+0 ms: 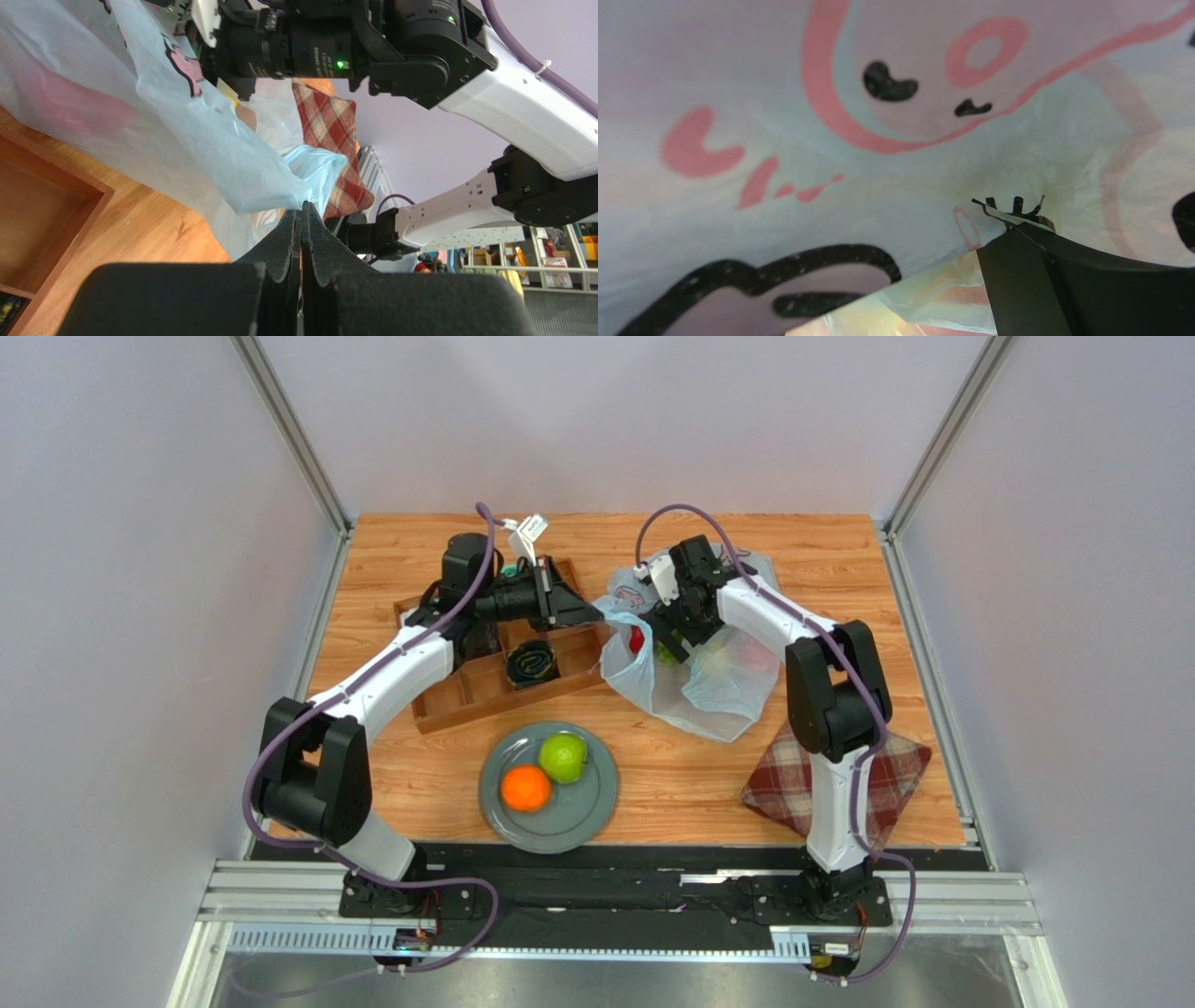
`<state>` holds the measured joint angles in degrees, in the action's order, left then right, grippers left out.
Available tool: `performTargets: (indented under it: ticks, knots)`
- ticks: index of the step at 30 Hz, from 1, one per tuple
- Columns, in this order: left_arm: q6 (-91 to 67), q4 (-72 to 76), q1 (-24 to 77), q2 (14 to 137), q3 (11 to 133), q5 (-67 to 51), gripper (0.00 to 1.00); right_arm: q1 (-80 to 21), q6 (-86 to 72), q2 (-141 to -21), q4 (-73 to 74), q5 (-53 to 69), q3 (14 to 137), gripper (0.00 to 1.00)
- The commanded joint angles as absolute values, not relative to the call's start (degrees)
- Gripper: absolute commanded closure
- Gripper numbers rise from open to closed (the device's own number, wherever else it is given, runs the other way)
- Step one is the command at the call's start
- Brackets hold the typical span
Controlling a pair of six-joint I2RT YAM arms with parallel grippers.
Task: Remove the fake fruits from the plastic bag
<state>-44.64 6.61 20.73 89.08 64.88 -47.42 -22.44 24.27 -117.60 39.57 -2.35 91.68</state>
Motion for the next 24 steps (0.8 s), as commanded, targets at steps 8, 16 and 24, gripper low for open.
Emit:
performTargets:
  ticks: [8, 16, 24]
  knots:
    - [-43.77, 7.82, 21.18, 88.68, 67.32, -47.9, 1.0, -20.65, 25.93, -120.25, 41.3, -1.87, 97.56, 0.37]
    - [-44.38, 8.79, 21.18, 90.17, 69.08, -47.81, 1.0, -20.74, 20.48, -101.18, 46.94, 20.19, 92.56, 0.43]
    - [-44.74, 8.61, 21.18, 91.23, 70.66, -47.99, 1.0, -20.74, 16.62, -86.76, 41.15, 31.73, 81.57, 0.39]
